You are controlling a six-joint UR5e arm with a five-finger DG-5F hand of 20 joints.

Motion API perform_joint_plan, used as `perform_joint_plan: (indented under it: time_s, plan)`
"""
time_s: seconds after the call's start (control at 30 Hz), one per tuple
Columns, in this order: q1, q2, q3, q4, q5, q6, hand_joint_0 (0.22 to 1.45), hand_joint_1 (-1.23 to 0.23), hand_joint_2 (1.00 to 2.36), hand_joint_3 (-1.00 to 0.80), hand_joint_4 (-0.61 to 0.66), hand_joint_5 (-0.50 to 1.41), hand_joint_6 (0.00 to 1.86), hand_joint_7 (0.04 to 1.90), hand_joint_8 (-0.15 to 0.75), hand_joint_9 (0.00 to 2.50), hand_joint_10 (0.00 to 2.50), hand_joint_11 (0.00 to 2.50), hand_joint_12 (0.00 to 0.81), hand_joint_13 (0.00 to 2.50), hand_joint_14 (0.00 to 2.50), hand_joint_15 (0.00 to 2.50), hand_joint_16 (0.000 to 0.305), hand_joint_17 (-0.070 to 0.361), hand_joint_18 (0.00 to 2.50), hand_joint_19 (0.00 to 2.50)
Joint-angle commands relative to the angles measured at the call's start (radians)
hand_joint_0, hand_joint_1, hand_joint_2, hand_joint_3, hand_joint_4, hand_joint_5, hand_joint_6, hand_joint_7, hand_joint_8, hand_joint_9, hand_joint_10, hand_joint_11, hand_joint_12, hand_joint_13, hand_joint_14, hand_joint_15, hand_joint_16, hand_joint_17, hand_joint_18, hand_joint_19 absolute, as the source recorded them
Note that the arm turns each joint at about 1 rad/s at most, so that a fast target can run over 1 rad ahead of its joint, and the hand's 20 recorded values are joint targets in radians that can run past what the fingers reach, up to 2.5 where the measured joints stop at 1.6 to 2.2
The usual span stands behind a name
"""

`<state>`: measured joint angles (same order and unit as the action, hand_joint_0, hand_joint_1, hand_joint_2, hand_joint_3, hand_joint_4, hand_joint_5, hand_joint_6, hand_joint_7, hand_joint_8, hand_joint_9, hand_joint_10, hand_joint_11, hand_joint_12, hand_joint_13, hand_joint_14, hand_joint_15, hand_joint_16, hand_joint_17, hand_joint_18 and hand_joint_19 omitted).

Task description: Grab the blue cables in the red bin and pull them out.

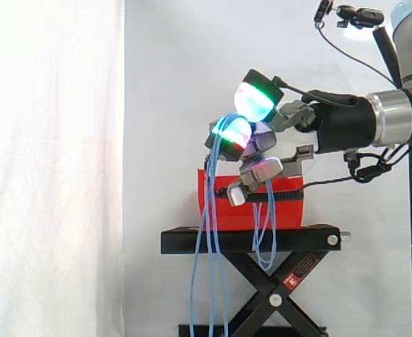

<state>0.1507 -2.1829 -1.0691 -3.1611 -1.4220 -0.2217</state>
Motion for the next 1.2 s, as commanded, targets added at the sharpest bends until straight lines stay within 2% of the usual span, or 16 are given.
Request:
perform_joint_plan:
  time_s: [0.0, 0.57, 0.73, 0.9, 1.17]
  plan:
    - [0.0, 0.0, 0.0, 0.0, 0.0, 0.0, 0.96, -1.03, 1.0, -1.0, 0.03, 0.38, 1.09, 0.38, 0.197, 0.6, 2.5, 1.14, 0.306, 1.25, 0.02, 1.39, 0.049, 0.111, 0.74, 0.66]
    - [0.0, -0.002, 0.0, 0.0, -0.002, 0.0, 0.89, -1.08, 1.0, -1.0, 0.05, 0.31, 1.12, 0.34, 0.209, 0.49, 2.5, 1.05, 0.316, 1.22, 0.02, 1.38, 0.05, 0.112, 0.73, 0.66]
    - [0.0, 0.0, 0.0, 0.0, 0.0, 0.0, 0.85, -0.98, 1.0, -1.0, 0.05, 0.32, 1.11, 0.35, 0.209, 0.5, 2.5, 1.04, 0.318, 1.22, 0.01, 1.39, 0.05, 0.112, 0.73, 0.67]
    - [0.0, 0.0, 0.0, 0.0, -0.002, 0.0, 0.78, -0.83, 1.0, -1.0, 0.06, 0.36, 1.07, 0.35, 0.223, 0.53, 2.5, 1.03, 0.325, 1.23, 0.01, 1.38, 0.052, 0.116, 0.74, 0.68]
    - [0.0, 0.0, 0.001, 0.0, -0.002, 0.0, 0.74, -0.73, 1.0, -1.0, 0.09, 0.37, 1.02, 0.36, 0.234, 0.54, 2.5, 1.03, 0.349, 1.22, 0.01, 1.36, 0.055, 0.123, 0.75, 0.69]
